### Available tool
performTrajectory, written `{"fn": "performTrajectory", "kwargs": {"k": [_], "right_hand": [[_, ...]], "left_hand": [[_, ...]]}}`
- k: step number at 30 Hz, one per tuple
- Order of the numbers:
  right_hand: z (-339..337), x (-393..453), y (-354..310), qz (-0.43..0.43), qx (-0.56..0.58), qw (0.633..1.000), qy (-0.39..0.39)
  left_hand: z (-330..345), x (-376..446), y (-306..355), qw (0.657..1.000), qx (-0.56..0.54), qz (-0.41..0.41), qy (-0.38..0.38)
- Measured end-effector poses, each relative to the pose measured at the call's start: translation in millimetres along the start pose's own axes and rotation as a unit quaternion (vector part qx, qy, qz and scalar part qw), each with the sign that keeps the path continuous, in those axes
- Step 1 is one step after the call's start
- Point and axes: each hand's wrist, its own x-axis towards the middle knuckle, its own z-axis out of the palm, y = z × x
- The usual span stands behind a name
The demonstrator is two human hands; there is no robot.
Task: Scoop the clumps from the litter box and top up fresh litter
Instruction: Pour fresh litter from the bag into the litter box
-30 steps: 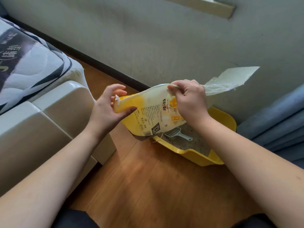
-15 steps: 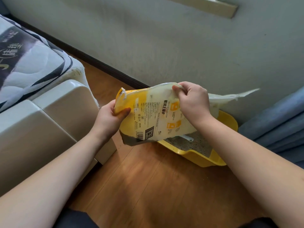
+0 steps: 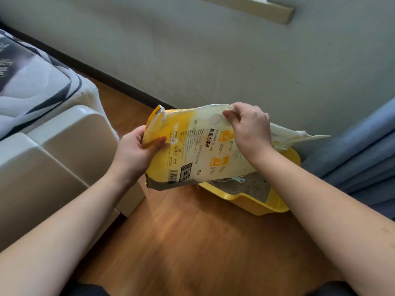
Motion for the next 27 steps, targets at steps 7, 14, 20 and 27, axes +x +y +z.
{"fn": "performTrajectory", "kwargs": {"k": [7,14,20,27], "right_hand": [[4.8,0.3,4.4,-0.007,0.004,1.0,0.009],[5.6,3.5,4.4,-0.011,0.013,1.0,0.016],[4.6,12.6,5.9,-0.046,0.012,0.999,-0.018],[4.0,11.9,11.6,-0.05,0.0,0.999,0.001]], "left_hand": [[0.6,3.6,-2.2,1.0,0.006,-0.008,0.005],[0.6,6.2,-6.6,1.0,0.014,-0.007,0.005],[1.6,8.7,-3.4,1.0,0.001,0.006,0.016],[10.5,9.0,8.0,0.999,0.025,0.028,0.03]]}}
